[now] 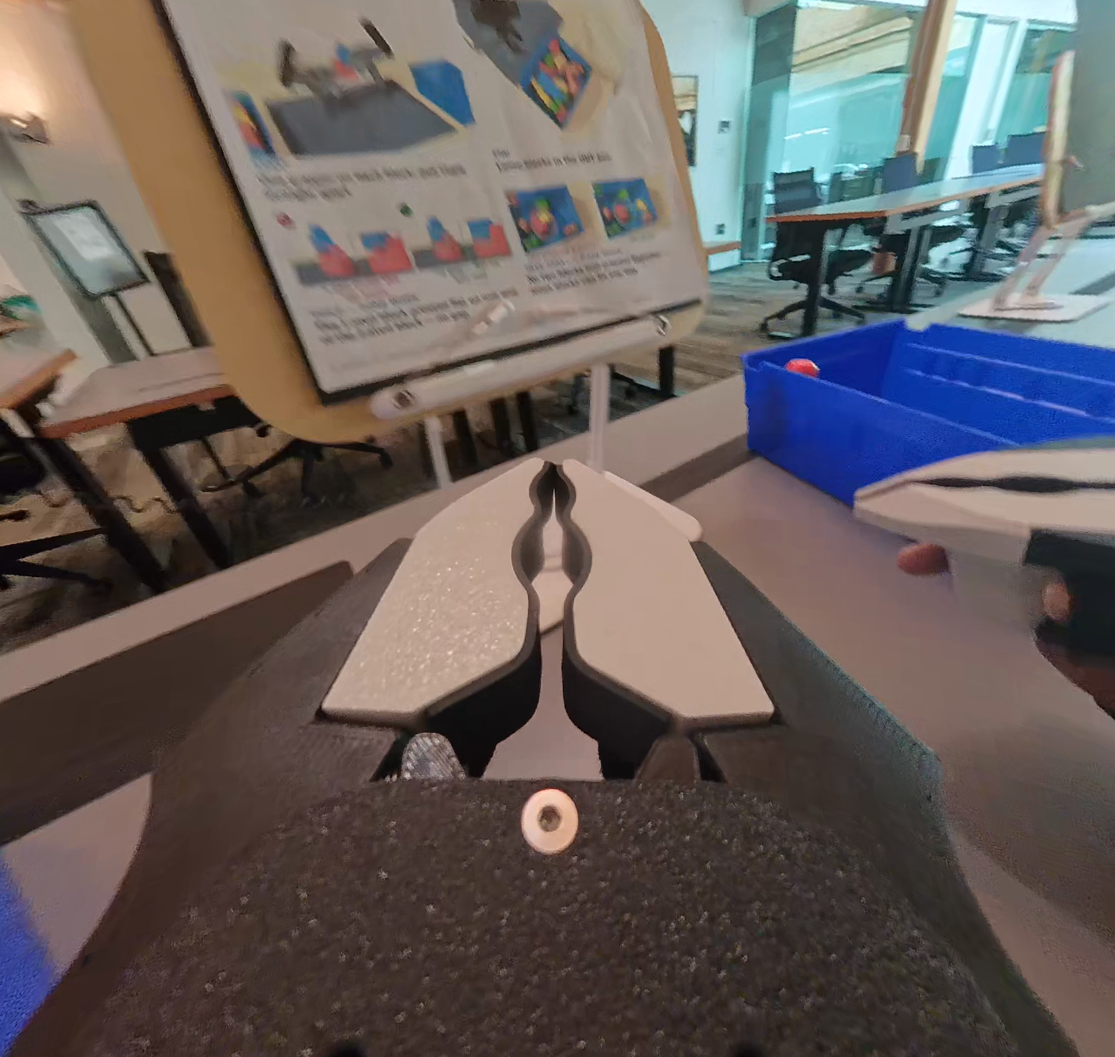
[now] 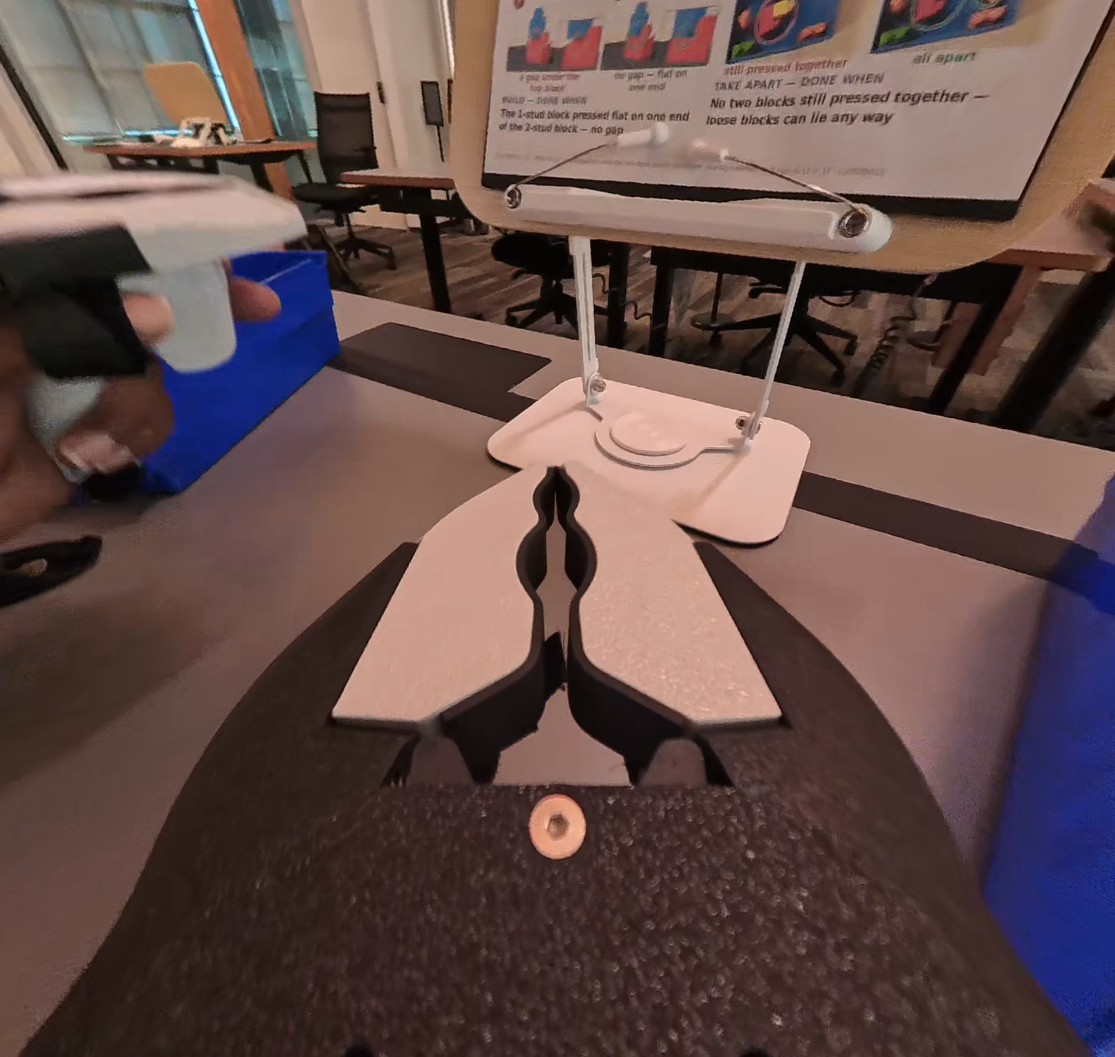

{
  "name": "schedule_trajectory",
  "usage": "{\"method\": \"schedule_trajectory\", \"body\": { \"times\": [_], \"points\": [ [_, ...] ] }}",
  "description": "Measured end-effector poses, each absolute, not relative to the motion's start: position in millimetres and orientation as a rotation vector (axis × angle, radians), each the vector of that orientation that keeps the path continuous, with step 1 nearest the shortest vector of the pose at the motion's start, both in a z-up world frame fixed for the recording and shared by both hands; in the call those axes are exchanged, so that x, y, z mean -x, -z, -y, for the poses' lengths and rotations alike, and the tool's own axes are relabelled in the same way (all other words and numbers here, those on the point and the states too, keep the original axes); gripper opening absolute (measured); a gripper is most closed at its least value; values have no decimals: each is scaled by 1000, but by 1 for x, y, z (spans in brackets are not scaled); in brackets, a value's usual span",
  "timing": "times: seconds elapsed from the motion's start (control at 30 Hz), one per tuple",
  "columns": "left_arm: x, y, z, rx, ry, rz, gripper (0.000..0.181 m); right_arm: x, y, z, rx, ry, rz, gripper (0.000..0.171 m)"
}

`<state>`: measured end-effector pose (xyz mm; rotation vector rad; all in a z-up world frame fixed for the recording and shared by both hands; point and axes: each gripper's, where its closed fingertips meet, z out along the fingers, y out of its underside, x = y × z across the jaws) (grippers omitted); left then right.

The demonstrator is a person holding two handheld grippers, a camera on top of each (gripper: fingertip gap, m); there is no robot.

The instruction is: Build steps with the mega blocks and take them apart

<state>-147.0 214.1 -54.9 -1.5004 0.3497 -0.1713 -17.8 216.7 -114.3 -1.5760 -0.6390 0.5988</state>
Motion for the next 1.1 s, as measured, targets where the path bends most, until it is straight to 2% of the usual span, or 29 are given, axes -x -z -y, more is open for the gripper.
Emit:
{"method": "schedule_trajectory", "body": {
  "times": [0.13,0.27,0.33,0.47,0.57,0.73,1.1],
  "points": [
    [202,6,-207,1480,58,-258,0,19,119,-214,1571,-632,673,0],
    [301,0,-200,1569,-161,-119,0,22,122,-210,1561,-642,716,0],
    [346,14,-195,1657,-255,-52,2,26,123,-206,1554,-658,747,0],
    [407,51,-191,1790,-407,3,17,34,130,-198,1545,-664,816,0],
    [431,99,-198,1953,-601,-99,39,40,134,-193,1542,-679,859,0],
    [447,169,-211,2183,-888,-334,52,49,141,-183,1549,-732,937,0],
    [458,203,-239,2264,-997,-543,73,53,142,-177,1571,-819,947,0]
  ]
}}
